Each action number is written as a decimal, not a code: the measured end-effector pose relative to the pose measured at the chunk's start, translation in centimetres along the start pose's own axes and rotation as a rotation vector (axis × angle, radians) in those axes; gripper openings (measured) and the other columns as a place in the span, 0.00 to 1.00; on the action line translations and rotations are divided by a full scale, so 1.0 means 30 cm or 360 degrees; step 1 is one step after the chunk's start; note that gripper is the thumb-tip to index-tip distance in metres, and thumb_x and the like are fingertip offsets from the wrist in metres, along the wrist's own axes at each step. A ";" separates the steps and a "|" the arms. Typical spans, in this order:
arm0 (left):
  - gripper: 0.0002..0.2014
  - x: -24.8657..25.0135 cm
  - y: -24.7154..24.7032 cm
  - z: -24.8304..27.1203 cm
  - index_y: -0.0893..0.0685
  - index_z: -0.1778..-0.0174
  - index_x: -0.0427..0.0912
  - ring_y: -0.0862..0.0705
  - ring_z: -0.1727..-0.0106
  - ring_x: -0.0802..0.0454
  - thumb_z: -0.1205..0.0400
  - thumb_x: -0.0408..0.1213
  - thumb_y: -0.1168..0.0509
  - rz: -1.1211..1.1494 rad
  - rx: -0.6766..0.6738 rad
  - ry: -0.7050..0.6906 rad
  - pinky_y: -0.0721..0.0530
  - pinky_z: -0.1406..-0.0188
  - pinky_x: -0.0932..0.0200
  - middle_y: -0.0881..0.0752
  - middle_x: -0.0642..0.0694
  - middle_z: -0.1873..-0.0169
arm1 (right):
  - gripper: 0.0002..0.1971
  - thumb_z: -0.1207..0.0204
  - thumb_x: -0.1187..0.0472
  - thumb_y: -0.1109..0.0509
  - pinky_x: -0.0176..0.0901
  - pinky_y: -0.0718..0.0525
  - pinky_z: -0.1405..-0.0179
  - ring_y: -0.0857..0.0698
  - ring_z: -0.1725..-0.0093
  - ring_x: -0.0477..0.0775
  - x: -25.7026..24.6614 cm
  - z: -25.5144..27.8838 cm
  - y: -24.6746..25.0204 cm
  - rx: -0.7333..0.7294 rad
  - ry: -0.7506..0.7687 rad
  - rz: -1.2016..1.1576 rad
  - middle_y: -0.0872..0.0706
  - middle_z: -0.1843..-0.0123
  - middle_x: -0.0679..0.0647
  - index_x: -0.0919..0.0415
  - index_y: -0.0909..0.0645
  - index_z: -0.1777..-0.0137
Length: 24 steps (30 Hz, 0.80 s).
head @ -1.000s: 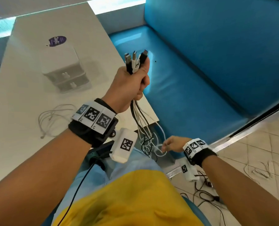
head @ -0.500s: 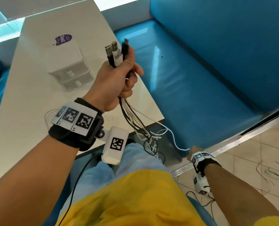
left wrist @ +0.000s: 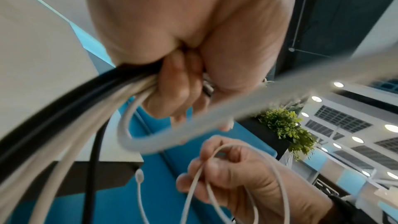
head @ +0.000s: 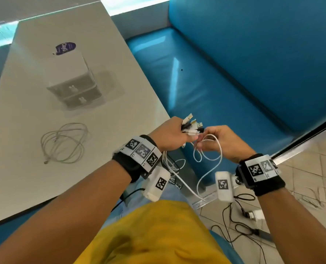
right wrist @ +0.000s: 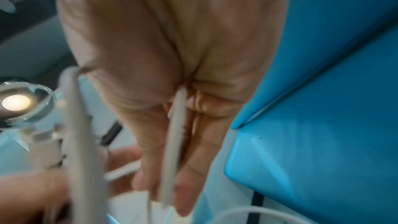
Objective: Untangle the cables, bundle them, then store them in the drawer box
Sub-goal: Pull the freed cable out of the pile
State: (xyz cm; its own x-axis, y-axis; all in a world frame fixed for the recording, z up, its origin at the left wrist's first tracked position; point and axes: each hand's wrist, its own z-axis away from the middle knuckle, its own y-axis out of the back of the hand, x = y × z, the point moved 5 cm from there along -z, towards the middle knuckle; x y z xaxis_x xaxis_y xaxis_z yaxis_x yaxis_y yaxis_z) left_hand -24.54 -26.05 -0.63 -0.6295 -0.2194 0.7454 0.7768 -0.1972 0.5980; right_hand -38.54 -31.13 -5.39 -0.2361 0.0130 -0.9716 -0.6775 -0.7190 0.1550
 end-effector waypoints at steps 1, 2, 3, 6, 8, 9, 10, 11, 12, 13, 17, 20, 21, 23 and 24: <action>0.11 -0.002 -0.003 0.001 0.19 0.70 0.47 0.23 0.74 0.58 0.22 0.39 0.28 0.0015 -0.0037 -0.0009 0.29 0.74 0.71 0.19 0.50 0.75 | 0.08 0.29 0.77 0.26 0.38 0.12 0.58 0.12 0.65 0.48 -0.015 0.001 0.002 0.0016 0.0017 -0.0147 0.10 0.64 0.55 0.66 0.17 0.55; 0.11 -0.002 -0.003 0.007 0.19 0.71 0.48 0.25 0.75 0.62 0.23 0.37 0.27 0.0045 -0.0072 -0.0021 0.31 0.76 0.73 0.21 0.52 0.76 | 0.08 0.28 0.77 0.28 0.38 0.11 0.62 0.12 0.67 0.47 -0.029 0.000 0.005 0.0036 0.0030 -0.0260 0.10 0.67 0.52 0.65 0.19 0.54; 0.11 -0.004 -0.004 0.008 0.18 0.70 0.49 0.26 0.76 0.64 0.23 0.36 0.27 0.0090 -0.0089 -0.0046 0.32 0.76 0.74 0.21 0.53 0.76 | 0.08 0.27 0.77 0.29 0.37 0.11 0.66 0.13 0.70 0.47 -0.038 -0.005 0.007 0.0071 0.0047 -0.0327 0.12 0.70 0.51 0.65 0.21 0.55; 0.03 -0.004 0.003 0.010 0.11 0.61 0.40 0.21 0.72 0.66 0.23 0.35 0.27 0.0325 -0.0004 -0.0059 0.27 0.69 0.75 0.14 0.50 0.70 | 0.07 0.27 0.75 0.28 0.33 0.17 0.76 0.15 0.75 0.45 -0.053 -0.022 0.015 0.0237 0.0113 -0.0368 0.13 0.72 0.50 0.65 0.20 0.58; 0.06 -0.003 0.006 0.010 0.10 0.53 0.37 0.16 0.67 0.64 0.22 0.35 0.28 0.0479 0.0071 -0.0049 0.22 0.63 0.73 0.10 0.47 0.65 | 0.06 0.30 0.74 0.25 0.32 0.23 0.78 0.19 0.75 0.44 -0.060 -0.031 0.017 0.0347 0.0211 -0.0267 0.13 0.72 0.48 0.62 0.14 0.58; 0.06 -0.005 0.005 0.011 0.10 0.55 0.37 0.17 0.72 0.63 0.21 0.36 0.29 0.0572 0.0086 -0.0014 0.23 0.69 0.71 0.11 0.48 0.67 | 0.06 0.33 0.70 0.23 0.32 0.26 0.79 0.23 0.76 0.43 -0.063 -0.034 0.014 0.0367 0.0253 -0.0248 0.14 0.72 0.47 0.61 0.13 0.59; 0.07 -0.005 0.003 0.015 0.11 0.58 0.38 0.22 0.78 0.62 0.19 0.38 0.30 0.0676 0.0073 0.0044 0.27 0.77 0.70 0.12 0.48 0.69 | 0.05 0.34 0.66 0.21 0.32 0.28 0.78 0.25 0.76 0.42 -0.069 -0.035 0.010 0.0365 0.0277 -0.0260 0.15 0.73 0.45 0.61 0.13 0.59; 0.08 -0.010 0.000 0.016 0.11 0.58 0.42 0.29 0.82 0.61 0.18 0.41 0.31 0.0789 0.0053 0.0110 0.33 0.83 0.68 0.13 0.47 0.69 | 0.06 0.34 0.63 0.21 0.32 0.29 0.78 0.26 0.76 0.42 -0.071 -0.035 0.006 0.0336 0.0286 -0.0280 0.15 0.73 0.45 0.61 0.13 0.58; 0.08 -0.018 -0.001 0.015 0.11 0.57 0.46 0.34 0.83 0.61 0.18 0.43 0.32 0.0894 0.0040 0.0175 0.38 0.85 0.68 0.13 0.44 0.66 | 0.07 0.32 0.60 0.24 0.32 0.29 0.77 0.26 0.75 0.41 -0.072 -0.035 0.001 0.0282 0.0290 -0.0297 0.15 0.72 0.45 0.62 0.13 0.56; 0.07 -0.024 0.001 0.015 0.11 0.56 0.48 0.37 0.83 0.60 0.18 0.45 0.32 0.0971 0.0043 0.0231 0.40 0.86 0.68 0.15 0.42 0.65 | 0.08 0.30 0.60 0.27 0.32 0.28 0.76 0.26 0.75 0.42 -0.073 -0.035 -0.006 0.0227 0.0292 -0.0305 0.13 0.70 0.46 0.63 0.13 0.54; 0.05 -0.041 0.016 0.009 0.12 0.61 0.47 0.39 0.82 0.60 0.19 0.39 0.30 0.1092 0.0006 0.0312 0.41 0.87 0.69 0.18 0.45 0.69 | 0.11 0.26 0.61 0.29 0.35 0.24 0.70 0.23 0.70 0.46 -0.068 -0.038 -0.021 0.0148 0.0352 -0.0308 0.11 0.63 0.50 0.62 0.12 0.47; 0.03 -0.047 0.032 0.013 0.15 0.58 0.44 0.39 0.81 0.61 0.20 0.32 0.30 0.1048 -0.0076 0.0336 0.42 0.85 0.68 0.19 0.44 0.66 | 0.11 0.30 0.49 0.23 0.36 0.20 0.67 0.17 0.68 0.48 -0.060 -0.043 -0.034 0.0112 0.0349 -0.0403 0.09 0.59 0.51 0.51 0.09 0.49; 0.04 -0.051 0.034 0.014 0.16 0.58 0.44 0.40 0.81 0.61 0.21 0.31 0.30 0.1041 -0.0083 0.0356 0.42 0.85 0.68 0.21 0.42 0.64 | 0.14 0.32 0.45 0.22 0.37 0.19 0.66 0.16 0.67 0.48 -0.057 -0.048 -0.034 0.0104 0.0337 -0.0437 0.09 0.59 0.51 0.49 0.09 0.50; 0.04 -0.054 0.036 0.019 0.17 0.58 0.43 0.40 0.81 0.61 0.21 0.31 0.30 0.1083 -0.0083 0.0369 0.42 0.86 0.68 0.24 0.43 0.65 | 0.18 0.35 0.42 0.21 0.38 0.18 0.65 0.15 0.67 0.50 -0.063 -0.056 -0.028 0.0099 0.0331 -0.0464 0.09 0.58 0.53 0.50 0.09 0.50; 0.03 -0.051 0.037 0.023 0.17 0.58 0.44 0.41 0.82 0.61 0.20 0.34 0.30 0.1135 -0.0082 0.0366 0.43 0.87 0.69 0.24 0.45 0.67 | 0.19 0.36 0.41 0.20 0.38 0.17 0.65 0.15 0.67 0.50 -0.067 -0.060 -0.021 0.0096 0.0329 -0.0472 0.09 0.58 0.55 0.51 0.09 0.49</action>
State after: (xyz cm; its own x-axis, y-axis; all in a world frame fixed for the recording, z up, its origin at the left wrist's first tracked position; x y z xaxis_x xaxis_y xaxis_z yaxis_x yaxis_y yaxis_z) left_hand -22.71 -25.28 -0.89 0.0347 -0.5036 0.8632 0.9994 0.0242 -0.0261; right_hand -36.38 -31.94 -3.84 0.1183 0.0695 -0.9905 -0.7365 -0.6630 -0.1345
